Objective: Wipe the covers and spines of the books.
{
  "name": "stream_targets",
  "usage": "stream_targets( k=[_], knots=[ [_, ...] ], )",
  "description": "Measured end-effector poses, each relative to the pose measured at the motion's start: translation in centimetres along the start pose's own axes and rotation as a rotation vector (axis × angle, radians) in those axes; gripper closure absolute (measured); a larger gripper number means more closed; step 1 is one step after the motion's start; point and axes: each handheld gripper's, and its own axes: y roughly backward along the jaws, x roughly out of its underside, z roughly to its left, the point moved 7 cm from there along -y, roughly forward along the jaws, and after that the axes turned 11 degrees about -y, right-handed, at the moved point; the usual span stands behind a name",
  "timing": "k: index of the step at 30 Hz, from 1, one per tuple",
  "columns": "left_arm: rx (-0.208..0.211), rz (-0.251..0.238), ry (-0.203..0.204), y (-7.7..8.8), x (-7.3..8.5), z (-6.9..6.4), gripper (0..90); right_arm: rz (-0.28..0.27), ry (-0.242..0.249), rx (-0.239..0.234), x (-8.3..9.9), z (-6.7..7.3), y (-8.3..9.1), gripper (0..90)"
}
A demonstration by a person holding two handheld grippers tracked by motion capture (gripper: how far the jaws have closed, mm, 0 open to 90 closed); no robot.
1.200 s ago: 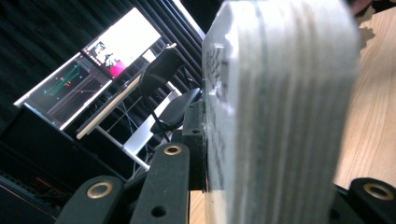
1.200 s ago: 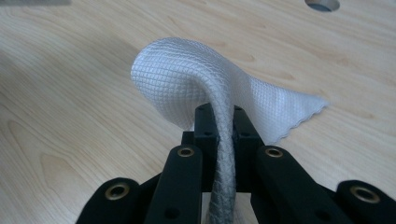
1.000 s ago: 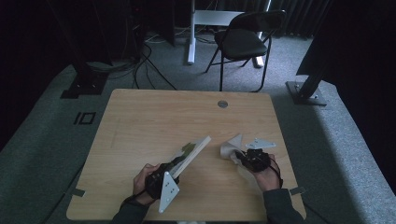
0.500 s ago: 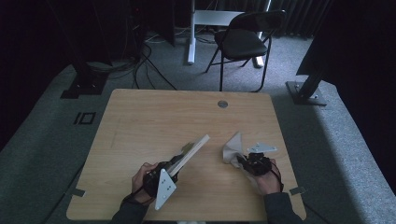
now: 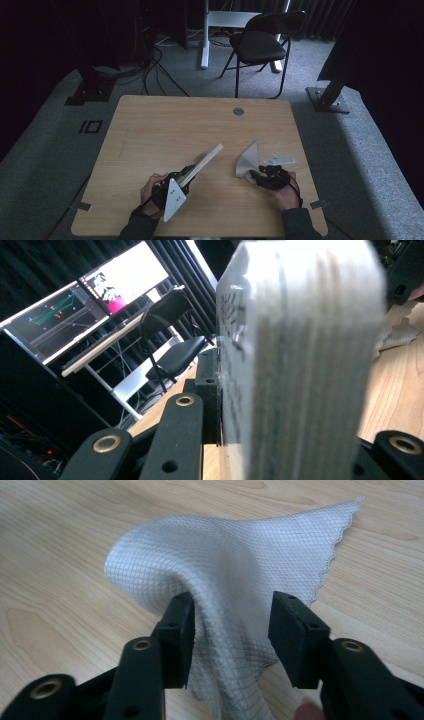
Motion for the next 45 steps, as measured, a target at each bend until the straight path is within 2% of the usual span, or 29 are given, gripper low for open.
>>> stream_targets(
  k=[5,9,11,13,18,24,27,35,38,45],
  knots=[
    [0.015,-0.003,0.019,0.0,0.2,0.0,77.8,-0.02,0.008,-0.023,0.1,0.3,0.3,46.9],
    [0.028,-0.011,0.058,-0.1,0.4,0.2,77.7,-0.038,0.0,-0.034,-0.1,0.3,0.7,43.6],
    [0.03,-0.013,0.076,-0.1,0.5,0.3,77.8,-0.049,-0.002,-0.03,-0.2,0.4,0.9,39.4],
    [0.032,-0.022,0.104,-0.1,0.6,0.4,77.8,-0.057,0.002,-0.029,-0.2,0.4,1.1,37.4],
    [0.04,-0.028,0.146,-0.1,0.9,0.6,77.7,-0.076,0.009,-0.024,-0.2,0.6,1.4,33.4],
    [0.048,-0.036,0.2,-0.2,1.4,0.9,77.8,-0.078,0.055,-0.001,-0.2,1.1,1.4,30.8],
    [0.069,-0.051,0.241,-0.2,1.7,1.1,77.8,-0.077,0.079,0.014,-0.2,1.5,1.3,29.6],
    [0.091,-0.066,0.302,-0.3,2.2,1.3,77.8,-0.069,0.103,0.005,0.1,2.1,1.3,29.0],
    [0.104,-0.076,0.34,-0.4,2.5,1.5,77.8,-0.079,0.116,-0.007,0.1,2.4,1.4,29.1],
    [0.118,-0.078,0.378,-0.5,3.0,1.6,77.8,-0.085,0.151,-0.036,0.4,3.6,1.2,29.1]
  ],
)
